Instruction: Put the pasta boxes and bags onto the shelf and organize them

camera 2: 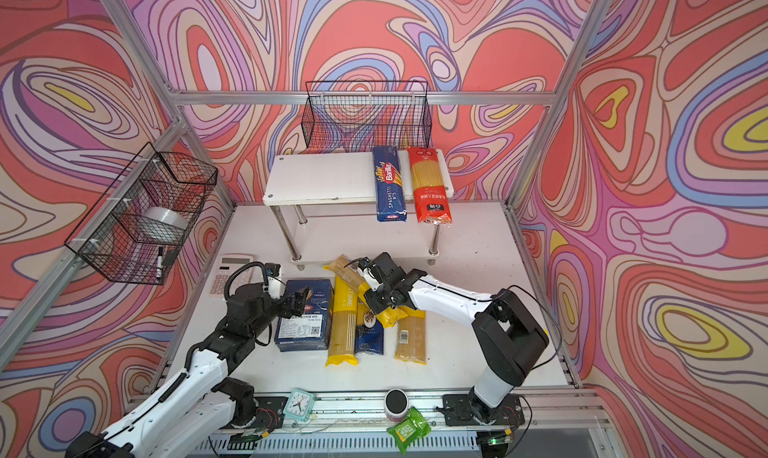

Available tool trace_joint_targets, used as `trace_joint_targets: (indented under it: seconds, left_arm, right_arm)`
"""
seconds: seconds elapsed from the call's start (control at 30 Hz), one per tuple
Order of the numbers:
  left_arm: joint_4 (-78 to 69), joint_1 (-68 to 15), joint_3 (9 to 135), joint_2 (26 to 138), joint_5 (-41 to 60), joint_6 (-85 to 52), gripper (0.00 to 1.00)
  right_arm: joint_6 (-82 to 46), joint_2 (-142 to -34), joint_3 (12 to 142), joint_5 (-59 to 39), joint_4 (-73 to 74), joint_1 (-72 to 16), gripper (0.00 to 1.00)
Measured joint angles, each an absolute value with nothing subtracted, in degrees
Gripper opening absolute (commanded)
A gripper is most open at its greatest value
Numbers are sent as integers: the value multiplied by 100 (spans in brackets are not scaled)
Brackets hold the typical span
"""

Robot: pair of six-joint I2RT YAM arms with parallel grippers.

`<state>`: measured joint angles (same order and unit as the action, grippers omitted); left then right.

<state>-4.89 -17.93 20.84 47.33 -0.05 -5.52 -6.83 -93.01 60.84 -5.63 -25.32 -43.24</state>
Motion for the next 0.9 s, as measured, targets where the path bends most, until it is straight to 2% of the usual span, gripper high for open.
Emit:
trace_joint_targets:
  seconds: [0.27,0.5,0.9]
  left_arm:
    - [-482,-1793,2095,4836,21,-508,100]
    - [-480,-1793,2095,4499,16,-506,100]
    - [-480,-1793,2093,4425,16,-508,100]
  right_arm:
    - [-1221,-8908,6300,-419,-2912,-4910,0]
    - [-1492,-8770,6431,-228,-2993,-4915,0]
    - [-1389,-8659,7996,237,-3734,-5699,0]
